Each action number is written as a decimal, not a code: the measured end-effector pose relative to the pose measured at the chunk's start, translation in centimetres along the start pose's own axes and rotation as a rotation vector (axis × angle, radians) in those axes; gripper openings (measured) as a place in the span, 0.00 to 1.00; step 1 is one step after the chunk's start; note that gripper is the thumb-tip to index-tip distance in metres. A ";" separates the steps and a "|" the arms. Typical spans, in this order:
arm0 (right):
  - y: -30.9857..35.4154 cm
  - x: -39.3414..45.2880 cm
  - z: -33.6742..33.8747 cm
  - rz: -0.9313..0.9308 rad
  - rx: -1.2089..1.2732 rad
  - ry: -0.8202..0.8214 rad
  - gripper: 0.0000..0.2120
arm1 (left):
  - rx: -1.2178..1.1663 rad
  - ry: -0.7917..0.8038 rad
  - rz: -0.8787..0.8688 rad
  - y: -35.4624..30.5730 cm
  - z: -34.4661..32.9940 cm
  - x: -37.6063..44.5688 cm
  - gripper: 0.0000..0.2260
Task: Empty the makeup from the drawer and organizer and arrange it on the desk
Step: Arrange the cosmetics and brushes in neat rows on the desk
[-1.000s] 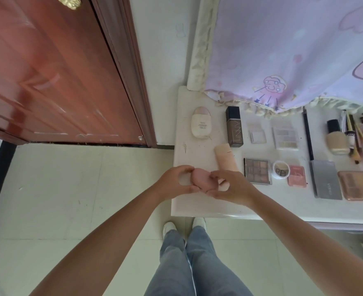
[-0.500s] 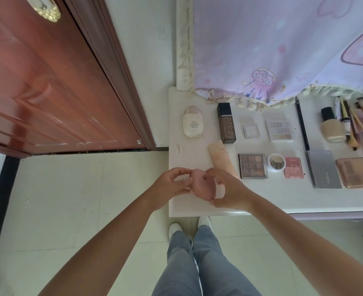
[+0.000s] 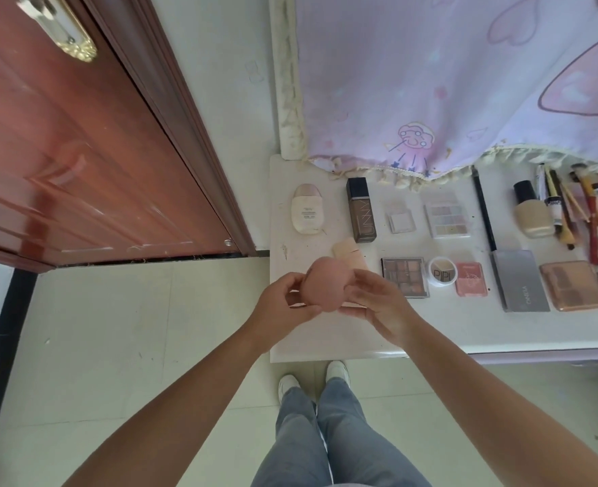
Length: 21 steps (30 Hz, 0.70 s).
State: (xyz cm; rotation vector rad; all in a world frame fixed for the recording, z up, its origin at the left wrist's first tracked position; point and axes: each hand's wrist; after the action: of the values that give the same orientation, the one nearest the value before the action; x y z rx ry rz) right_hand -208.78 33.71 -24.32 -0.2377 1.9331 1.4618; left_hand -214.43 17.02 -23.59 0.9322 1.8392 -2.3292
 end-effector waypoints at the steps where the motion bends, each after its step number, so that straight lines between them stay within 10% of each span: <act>1: 0.3 0.0 0.1 -0.011 0.052 0.022 0.11 | 0.036 0.034 -0.004 -0.4 0.3 -0.1 0.15; 7: 2.5 0.6 0.7 -0.081 0.098 0.141 0.25 | 0.052 0.091 -0.059 -2.4 2.2 -0.4 0.32; 10: 3.4 0.7 0.0 -0.101 0.050 0.127 0.04 | 0.127 0.105 -0.094 -2.4 2.1 -0.4 0.36; 18: 4.1 0.3 -2.1 0.088 -0.300 -0.024 0.04 | -0.184 0.008 0.013 -1.6 1.8 -0.6 0.23; 21: 4.1 -0.3 -2.1 0.083 -0.386 0.054 0.20 | -0.386 -0.065 0.089 -2.0 1.5 -0.4 0.15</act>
State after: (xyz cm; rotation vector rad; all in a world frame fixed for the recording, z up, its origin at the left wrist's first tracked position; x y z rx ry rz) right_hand -211.57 33.16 -20.65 -0.3772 1.7049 1.8964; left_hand -215.47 16.09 -21.46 0.8530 2.0668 -1.8339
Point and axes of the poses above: each hand's wrist, its own x-axis towards the middle knuckle, its own z-axis out of the back of the hand, y = z × x, and after that the axes turned 11 degrees about -y, right-handed
